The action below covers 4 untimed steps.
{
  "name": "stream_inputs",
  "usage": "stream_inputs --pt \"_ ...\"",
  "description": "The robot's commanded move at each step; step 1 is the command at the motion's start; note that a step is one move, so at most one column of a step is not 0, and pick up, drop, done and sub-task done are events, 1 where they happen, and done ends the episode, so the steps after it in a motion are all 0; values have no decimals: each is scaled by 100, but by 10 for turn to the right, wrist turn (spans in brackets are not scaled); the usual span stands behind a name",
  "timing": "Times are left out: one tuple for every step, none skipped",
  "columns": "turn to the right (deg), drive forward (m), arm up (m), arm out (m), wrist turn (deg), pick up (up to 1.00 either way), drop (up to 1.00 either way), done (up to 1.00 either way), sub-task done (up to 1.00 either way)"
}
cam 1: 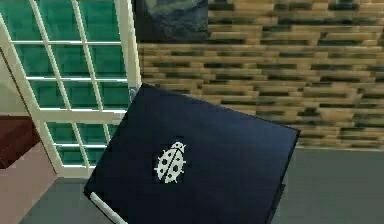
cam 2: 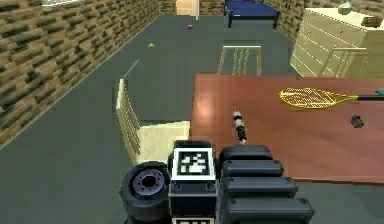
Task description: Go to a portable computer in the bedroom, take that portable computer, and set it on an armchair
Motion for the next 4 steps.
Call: stream_inputs --pt "-420 0 0 0 0 0 0 0 0" --pt "0 40 0 0 0 0 0 0 0" --pt "-450 0 0 0 0 0 0 0 0" --pt "-30 0 0 0 0 0 0 0 0"
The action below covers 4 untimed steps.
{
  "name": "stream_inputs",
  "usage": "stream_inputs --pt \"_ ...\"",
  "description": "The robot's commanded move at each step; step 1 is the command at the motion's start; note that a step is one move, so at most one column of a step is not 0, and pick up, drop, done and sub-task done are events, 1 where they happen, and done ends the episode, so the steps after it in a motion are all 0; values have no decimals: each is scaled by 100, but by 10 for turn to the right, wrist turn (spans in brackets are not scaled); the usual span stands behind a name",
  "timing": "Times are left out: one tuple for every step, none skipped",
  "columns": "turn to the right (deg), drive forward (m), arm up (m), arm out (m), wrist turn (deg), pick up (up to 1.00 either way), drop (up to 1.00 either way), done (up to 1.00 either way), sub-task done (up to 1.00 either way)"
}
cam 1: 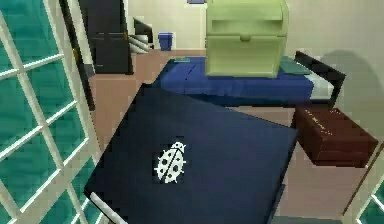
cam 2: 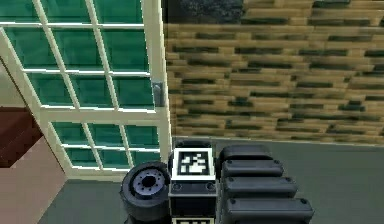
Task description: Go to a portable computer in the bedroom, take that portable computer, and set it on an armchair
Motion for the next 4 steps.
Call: stream_inputs --pt "-450 0 0 0 0 0 0 0 0" --pt "-450 0 0 0 0 0 0 0 0" --pt "-390 0 0 0 0 0 0 0 0" --pt "0 20 0 0 0 0 0 0 0"
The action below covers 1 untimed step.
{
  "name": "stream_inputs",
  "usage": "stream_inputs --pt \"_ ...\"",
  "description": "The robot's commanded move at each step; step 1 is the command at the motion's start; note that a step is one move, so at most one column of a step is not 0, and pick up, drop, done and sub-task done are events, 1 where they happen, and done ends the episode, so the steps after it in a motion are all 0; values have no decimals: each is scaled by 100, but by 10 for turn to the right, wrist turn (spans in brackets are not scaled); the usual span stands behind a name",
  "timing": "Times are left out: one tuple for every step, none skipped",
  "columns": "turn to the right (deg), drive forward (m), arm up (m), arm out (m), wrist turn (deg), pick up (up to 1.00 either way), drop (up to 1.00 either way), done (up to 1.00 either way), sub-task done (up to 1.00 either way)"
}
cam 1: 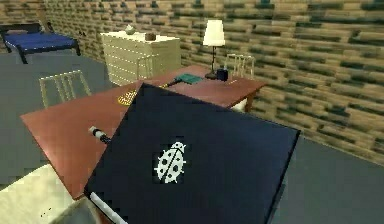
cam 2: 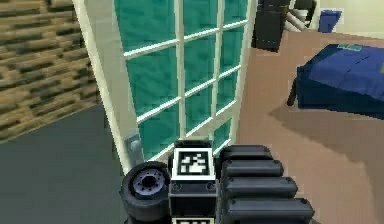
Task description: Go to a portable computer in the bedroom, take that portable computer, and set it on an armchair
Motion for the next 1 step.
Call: stream_inputs --pt "450 0 0 0 0 0 0 0 0"
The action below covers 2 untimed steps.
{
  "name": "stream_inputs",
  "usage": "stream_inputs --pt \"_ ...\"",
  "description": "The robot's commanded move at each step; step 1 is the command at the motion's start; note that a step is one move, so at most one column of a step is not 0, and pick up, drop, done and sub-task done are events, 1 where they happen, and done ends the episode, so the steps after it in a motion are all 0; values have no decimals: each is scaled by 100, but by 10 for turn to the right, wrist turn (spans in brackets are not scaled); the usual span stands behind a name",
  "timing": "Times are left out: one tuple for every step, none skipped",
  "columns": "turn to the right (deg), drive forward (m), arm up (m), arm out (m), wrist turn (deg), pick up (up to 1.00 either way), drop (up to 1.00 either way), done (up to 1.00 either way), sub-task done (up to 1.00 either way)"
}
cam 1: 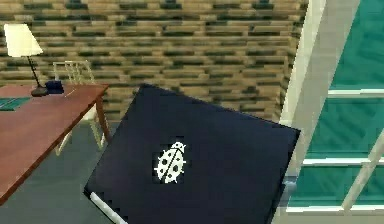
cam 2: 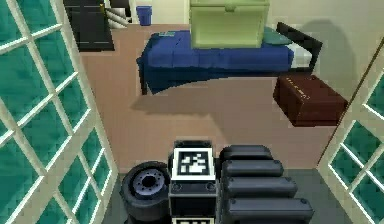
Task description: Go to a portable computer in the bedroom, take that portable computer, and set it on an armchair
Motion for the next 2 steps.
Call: stream_inputs --pt "450 0 0 0 0 0 0 0 0" --pt "420 0 0 0 0 0 0 0 0"
